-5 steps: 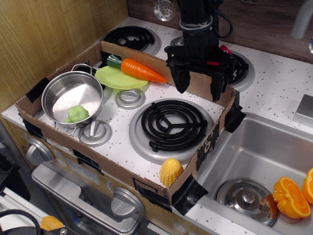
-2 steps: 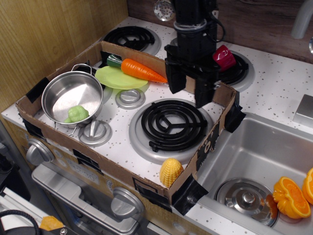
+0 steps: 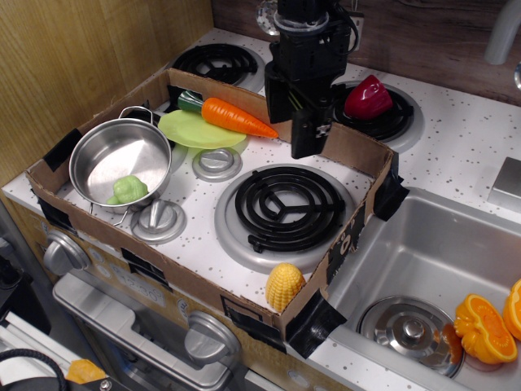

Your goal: Take carrot off plate

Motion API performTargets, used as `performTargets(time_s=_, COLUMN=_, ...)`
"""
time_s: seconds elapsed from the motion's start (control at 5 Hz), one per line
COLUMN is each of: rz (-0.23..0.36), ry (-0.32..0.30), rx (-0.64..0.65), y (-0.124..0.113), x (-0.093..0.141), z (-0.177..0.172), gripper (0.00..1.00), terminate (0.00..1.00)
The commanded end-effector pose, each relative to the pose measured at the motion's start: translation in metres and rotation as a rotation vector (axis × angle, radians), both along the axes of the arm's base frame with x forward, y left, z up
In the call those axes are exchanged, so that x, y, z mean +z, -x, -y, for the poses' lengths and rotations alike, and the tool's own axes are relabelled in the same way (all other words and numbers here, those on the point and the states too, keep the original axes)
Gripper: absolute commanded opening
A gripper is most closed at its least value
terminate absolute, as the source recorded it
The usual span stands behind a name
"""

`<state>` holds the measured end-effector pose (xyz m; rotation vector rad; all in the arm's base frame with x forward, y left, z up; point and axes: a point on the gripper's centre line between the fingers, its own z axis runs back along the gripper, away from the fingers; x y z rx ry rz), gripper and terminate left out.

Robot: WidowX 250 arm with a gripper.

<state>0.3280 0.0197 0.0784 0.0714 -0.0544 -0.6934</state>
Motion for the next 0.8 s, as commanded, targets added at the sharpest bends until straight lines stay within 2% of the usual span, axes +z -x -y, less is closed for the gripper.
performTargets(time_s=0.0, rz=0.057, ry=-0.043, rx=-0.287, y=-0.015, x=0.024, z=-0.034, gripper=1.0, terminate=0.0)
performTargets(time_s=0.2, rz=0.004, ry=-0.022, rx=-0.402, y=-0.025, x=0.019, z=-0.054, gripper=1.0, terminate=0.0)
performTargets(time_s=0.6, rz=-0.054, ry=-0.019, rx=-0.491, y=-0.036, x=0.009, z=-0.092, gripper=1.0, terminate=0.0)
